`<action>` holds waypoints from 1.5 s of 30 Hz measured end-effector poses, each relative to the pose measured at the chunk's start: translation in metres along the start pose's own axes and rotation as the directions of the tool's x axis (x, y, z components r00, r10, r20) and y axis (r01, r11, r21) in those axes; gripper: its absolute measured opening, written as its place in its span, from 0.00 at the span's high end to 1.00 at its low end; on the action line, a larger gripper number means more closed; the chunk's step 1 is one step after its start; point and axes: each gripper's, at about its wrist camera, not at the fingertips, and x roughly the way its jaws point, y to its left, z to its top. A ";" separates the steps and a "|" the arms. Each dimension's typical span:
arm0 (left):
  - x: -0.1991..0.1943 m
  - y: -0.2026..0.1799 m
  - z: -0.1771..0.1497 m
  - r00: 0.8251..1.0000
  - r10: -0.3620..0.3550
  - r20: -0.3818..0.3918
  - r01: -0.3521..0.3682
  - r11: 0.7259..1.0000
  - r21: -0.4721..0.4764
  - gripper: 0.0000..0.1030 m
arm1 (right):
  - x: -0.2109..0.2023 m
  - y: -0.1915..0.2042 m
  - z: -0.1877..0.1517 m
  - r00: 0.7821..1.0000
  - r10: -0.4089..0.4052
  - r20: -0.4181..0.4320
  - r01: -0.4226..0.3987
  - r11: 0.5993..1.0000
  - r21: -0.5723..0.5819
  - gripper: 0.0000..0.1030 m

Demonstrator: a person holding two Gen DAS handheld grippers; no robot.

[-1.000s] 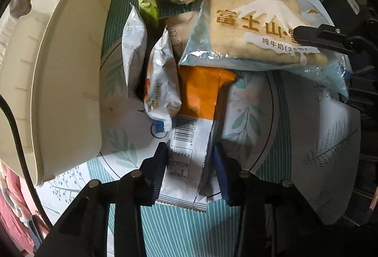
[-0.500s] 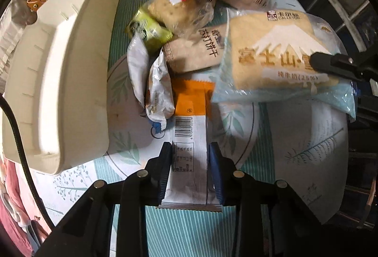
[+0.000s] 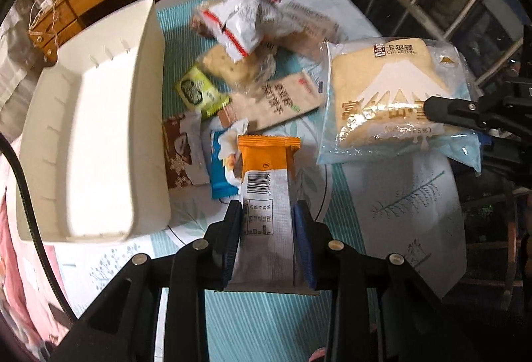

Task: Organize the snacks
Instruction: 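Grasp the bread bag with the right gripper while the left gripper grasps the orange-topped bar, then carry both snacks into the white tray and open both grippers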

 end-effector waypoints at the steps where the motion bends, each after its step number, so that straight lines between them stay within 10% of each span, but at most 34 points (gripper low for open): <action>1: -0.007 0.001 0.000 1.000 -0.006 0.014 0.006 1.000 0.014 0.71 | -0.005 0.003 -0.003 1.000 -0.012 0.017 0.012 1.000 -0.009 0.81; 14: -0.095 0.058 0.013 0.972 -0.094 0.215 0.076 0.993 0.089 0.71 | -0.051 0.058 -0.054 0.958 -0.125 0.260 0.141 0.989 -0.042 0.81; 25: -0.135 0.139 0.010 0.950 -0.088 0.299 0.061 0.993 0.098 0.71 | -0.029 0.127 -0.106 0.938 -0.054 0.344 0.104 0.986 -0.130 0.81; 45: -0.125 0.246 0.010 0.964 -0.011 0.265 0.028 0.998 -0.063 0.69 | 0.066 0.242 -0.160 0.976 0.007 0.217 0.084 0.909 -0.408 0.73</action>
